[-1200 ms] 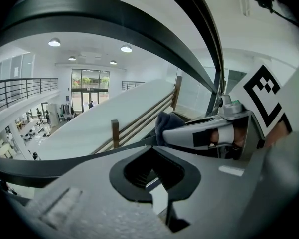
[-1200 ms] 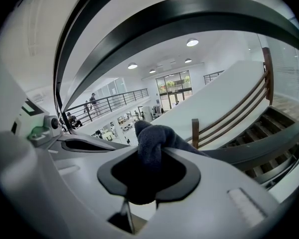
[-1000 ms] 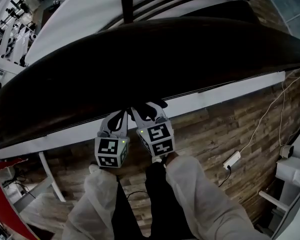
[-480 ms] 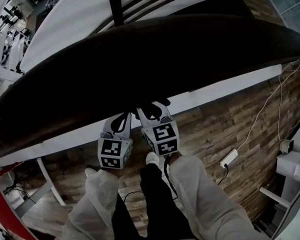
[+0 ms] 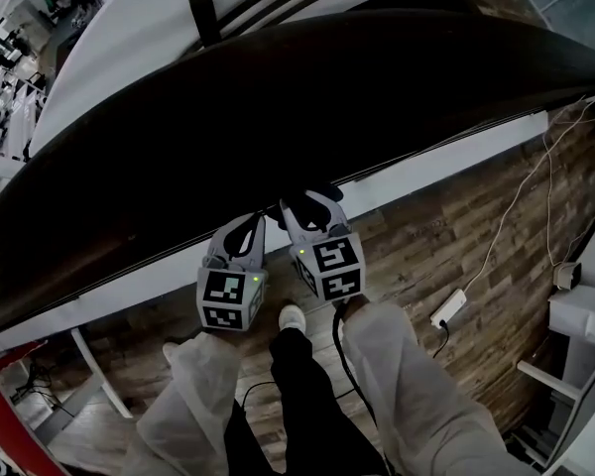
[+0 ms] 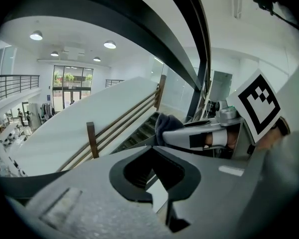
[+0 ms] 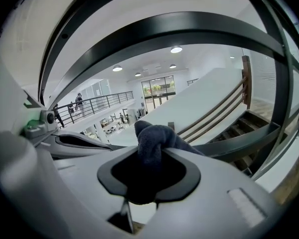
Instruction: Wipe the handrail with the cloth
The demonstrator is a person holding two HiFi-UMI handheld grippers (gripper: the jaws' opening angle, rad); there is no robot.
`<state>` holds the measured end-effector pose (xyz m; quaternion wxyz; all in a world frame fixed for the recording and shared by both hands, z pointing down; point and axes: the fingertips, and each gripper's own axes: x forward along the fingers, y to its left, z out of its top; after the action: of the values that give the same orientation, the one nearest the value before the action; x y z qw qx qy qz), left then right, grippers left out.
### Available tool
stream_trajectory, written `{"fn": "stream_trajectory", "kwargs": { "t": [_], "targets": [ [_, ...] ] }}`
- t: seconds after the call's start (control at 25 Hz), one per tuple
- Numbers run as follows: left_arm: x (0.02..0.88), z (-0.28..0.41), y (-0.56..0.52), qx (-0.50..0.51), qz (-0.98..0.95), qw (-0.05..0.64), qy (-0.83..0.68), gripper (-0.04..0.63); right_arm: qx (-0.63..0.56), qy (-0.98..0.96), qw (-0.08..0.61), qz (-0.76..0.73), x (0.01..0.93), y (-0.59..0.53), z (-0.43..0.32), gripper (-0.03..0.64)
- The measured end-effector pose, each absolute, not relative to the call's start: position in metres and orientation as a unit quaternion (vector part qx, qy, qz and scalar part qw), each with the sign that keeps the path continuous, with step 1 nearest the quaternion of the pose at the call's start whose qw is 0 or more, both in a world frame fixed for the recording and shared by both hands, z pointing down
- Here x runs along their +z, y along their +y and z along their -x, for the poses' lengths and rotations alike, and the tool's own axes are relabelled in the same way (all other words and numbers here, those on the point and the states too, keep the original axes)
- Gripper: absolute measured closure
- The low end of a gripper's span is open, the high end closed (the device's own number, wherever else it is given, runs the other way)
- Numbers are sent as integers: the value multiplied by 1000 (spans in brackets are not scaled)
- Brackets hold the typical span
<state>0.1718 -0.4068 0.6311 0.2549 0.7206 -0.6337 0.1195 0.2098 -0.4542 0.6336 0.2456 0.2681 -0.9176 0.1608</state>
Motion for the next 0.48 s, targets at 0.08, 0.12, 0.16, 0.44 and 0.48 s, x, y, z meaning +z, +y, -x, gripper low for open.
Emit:
{"fn": "stream_trajectory", "kwargs": {
  "t": [0.08, 0.12, 0.16, 0.44, 0.48],
  "targets": [
    [630, -178, -416, 121, -724, 250, -631, 597, 161, -916, 246, -274, 634, -462, -218, 526],
    [630, -182, -421, 121, -726, 249, -629, 597, 160, -916, 246, -275, 634, -466, -221, 525],
    [630, -185, -425, 120, -728, 249, -627, 597, 159, -915, 245, -277, 634, -469, -224, 526],
    [623, -211, -449, 124, -742, 245, -611, 597, 162, -910, 238, -297, 633, -495, -252, 525],
    [623, -214, -452, 125, -744, 245, -609, 597, 162, -909, 239, -300, 633, -499, -256, 526]
  ]
}}
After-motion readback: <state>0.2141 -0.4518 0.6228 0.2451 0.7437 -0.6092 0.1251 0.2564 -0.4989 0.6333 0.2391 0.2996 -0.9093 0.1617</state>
